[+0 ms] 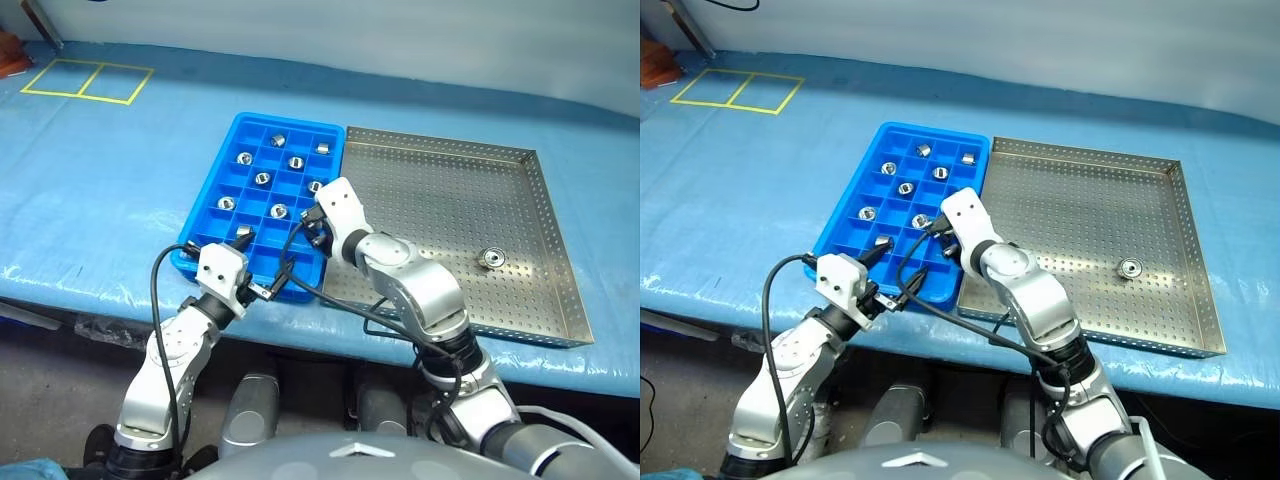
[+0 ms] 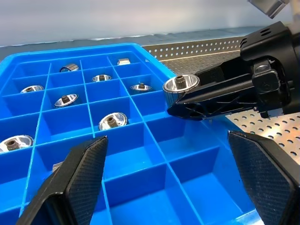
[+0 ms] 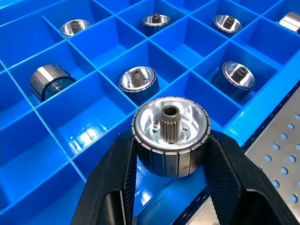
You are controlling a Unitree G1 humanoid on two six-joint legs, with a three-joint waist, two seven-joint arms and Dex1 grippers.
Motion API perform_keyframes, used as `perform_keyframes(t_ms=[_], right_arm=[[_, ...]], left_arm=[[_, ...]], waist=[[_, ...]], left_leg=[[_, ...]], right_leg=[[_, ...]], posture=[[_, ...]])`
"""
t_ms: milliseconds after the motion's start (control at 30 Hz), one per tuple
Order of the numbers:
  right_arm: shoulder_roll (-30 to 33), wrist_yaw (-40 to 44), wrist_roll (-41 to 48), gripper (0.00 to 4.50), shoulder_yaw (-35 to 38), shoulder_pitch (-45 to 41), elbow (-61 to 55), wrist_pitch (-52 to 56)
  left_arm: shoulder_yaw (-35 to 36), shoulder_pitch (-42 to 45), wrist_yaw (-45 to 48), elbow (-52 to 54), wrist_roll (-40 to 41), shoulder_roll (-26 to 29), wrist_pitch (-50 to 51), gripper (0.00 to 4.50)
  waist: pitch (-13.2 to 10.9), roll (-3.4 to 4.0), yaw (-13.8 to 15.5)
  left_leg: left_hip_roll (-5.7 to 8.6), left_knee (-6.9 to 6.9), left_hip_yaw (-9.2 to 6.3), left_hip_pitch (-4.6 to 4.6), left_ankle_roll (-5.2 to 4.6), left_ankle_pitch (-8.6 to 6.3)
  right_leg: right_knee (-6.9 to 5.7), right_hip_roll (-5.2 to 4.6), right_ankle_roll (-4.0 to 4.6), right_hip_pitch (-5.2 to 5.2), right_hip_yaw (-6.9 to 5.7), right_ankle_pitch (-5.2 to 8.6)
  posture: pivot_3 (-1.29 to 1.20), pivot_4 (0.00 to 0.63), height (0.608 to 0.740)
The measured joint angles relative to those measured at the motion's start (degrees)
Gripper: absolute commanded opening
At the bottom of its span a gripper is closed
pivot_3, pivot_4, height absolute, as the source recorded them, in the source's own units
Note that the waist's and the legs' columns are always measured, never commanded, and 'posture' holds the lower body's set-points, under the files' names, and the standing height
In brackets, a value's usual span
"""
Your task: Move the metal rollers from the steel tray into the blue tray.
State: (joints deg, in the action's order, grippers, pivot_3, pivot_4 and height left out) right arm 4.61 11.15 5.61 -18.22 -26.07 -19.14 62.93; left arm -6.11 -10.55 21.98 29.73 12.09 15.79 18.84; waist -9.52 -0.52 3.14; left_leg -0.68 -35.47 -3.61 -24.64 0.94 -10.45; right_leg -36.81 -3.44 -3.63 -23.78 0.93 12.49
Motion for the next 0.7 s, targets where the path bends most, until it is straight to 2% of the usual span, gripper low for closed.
perform_keyframes(t_ms=[300, 700], right_arm=[[0.97, 0.56, 0.55, 1.72, -0.5, 0.33, -3.99, 6.07], [-2.44, 0.89, 1.01, 1.72, -1.7, 1.6, -2.15, 3.83]], left_arm=[[-0.35, 0.04, 0.87, 0.32, 0.36, 0.29, 2.13, 4.5], [-1.28, 0.61, 1.85, 0.32, 0.87, 0.27, 2.19, 4.5]], waist=[[0.02, -0.02, -0.04], [0.1, -0.07, -0.55]], left_leg=[[-0.01, -0.01, -0.01, 0.06, 0.01, -0.01], [-0.04, -0.02, -0.01, 0.11, 0.02, -0.01]], right_leg=[[0.0, 0.0, 0.01, 0.05, -0.02, 0.01], [0.0, -0.01, 0.02, 0.07, -0.04, 0.02]], posture=[[0.23, 0.15, 0.74], [0.22, 0.15, 0.74]])
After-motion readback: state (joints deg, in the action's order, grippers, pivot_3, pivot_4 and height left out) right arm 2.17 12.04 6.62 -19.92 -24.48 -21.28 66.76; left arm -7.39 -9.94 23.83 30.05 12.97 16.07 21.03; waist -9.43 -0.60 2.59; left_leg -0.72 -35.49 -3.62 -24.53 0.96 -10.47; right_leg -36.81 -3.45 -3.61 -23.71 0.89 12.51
